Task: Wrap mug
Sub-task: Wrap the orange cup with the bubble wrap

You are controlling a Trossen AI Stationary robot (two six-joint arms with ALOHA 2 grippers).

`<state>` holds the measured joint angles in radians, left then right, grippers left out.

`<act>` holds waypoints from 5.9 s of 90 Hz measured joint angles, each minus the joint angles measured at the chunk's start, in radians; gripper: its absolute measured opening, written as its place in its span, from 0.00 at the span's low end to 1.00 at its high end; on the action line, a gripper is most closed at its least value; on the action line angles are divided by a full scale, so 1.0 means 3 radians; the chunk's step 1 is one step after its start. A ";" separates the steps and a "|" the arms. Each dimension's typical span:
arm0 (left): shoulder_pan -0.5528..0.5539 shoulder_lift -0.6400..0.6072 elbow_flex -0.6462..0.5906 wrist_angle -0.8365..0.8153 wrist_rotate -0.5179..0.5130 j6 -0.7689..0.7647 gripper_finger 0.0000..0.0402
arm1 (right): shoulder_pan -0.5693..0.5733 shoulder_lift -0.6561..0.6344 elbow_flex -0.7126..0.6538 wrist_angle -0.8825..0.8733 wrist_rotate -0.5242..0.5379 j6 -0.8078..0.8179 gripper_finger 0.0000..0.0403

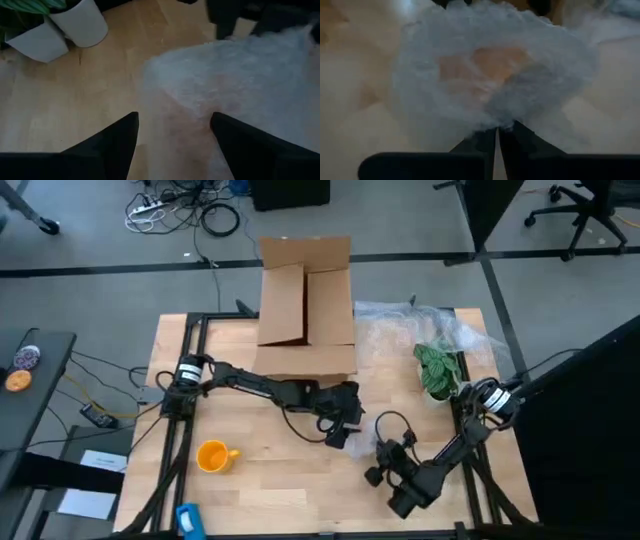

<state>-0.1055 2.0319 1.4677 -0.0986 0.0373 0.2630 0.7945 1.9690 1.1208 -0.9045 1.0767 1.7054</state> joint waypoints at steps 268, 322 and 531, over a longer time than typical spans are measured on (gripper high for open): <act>-0.0418 -0.0156 -0.1071 0.0431 -0.0094 -0.0915 0.62 | -0.1651 -0.0312 0.0996 -0.0358 -0.4008 -0.4354 0.00; -0.0469 -0.0712 -0.1201 0.0297 -0.0421 -0.0894 0.62 | -0.1591 -0.0303 0.0972 0.0131 -0.3299 -0.4455 0.00; -0.0895 -0.1442 -0.1211 -0.0164 -0.0909 -0.0976 0.62 | -0.1492 -0.1010 0.0653 0.1082 -0.3007 -0.4662 0.00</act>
<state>-0.3741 1.5993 1.1046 -0.1477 -0.2355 -0.0296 0.3470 1.6661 1.3167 -0.5800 0.1745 0.3069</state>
